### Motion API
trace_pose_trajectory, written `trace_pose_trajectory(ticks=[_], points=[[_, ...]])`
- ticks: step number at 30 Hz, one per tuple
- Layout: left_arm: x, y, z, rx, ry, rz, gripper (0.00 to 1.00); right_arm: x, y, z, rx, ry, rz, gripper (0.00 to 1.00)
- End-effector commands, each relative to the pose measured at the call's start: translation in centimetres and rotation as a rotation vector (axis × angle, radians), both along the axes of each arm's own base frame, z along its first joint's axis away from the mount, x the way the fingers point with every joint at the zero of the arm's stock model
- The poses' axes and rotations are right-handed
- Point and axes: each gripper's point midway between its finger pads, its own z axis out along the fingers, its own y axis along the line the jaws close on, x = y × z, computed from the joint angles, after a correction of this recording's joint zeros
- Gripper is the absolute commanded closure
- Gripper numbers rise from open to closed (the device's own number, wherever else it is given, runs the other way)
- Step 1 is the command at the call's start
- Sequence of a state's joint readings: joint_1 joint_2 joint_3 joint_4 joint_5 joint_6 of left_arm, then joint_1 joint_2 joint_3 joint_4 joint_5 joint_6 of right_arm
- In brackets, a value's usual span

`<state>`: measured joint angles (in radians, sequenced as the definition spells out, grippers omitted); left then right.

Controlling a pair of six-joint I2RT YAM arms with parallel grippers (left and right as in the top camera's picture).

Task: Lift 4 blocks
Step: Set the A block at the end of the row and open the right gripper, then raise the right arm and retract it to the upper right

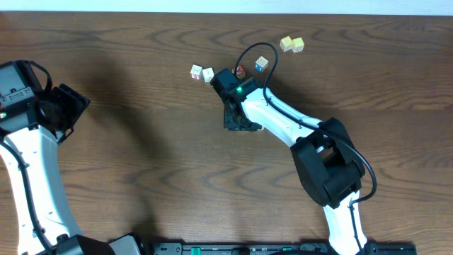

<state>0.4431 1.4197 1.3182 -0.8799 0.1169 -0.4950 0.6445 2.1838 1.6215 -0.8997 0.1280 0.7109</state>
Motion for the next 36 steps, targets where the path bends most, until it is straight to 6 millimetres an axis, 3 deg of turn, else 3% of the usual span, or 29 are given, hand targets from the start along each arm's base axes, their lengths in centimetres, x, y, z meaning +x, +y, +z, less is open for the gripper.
trace_pose_trajectory(ticks=[1, 14, 26, 30, 32, 36], points=[[0.0, 0.3, -0.1, 0.002, 0.006, 0.006, 0.24, 0.1, -0.4, -0.4, -0.022, 0.002, 0.015, 0.63], [0.0, 0.3, -0.1, 0.003, 0.006, 0.007, 0.24, 1.0, 0.3, 1.2, -0.003, -0.027, 0.072, 0.55], [0.0, 0.3, -0.1, 0.003, 0.006, 0.007, 0.24, 3.2, 0.6, 5.0, 0.008, -0.070, 0.110, 0.50], [0.0, 0.3, -0.1, 0.002, 0.006, 0.006, 0.24, 4.8, -1.2, 8.0, -0.005, -0.088, 0.066, 0.46], [0.0, 0.3, -0.1, 0.002, 0.006, 0.006, 0.24, 6.0, -3.2, 10.4, -0.002, -0.096, 0.017, 0.44], [0.0, 0.3, -0.1, 0.003, 0.006, 0.007, 0.24, 7.4, -6.6, 13.3, -0.006, -0.101, -0.036, 0.37]])
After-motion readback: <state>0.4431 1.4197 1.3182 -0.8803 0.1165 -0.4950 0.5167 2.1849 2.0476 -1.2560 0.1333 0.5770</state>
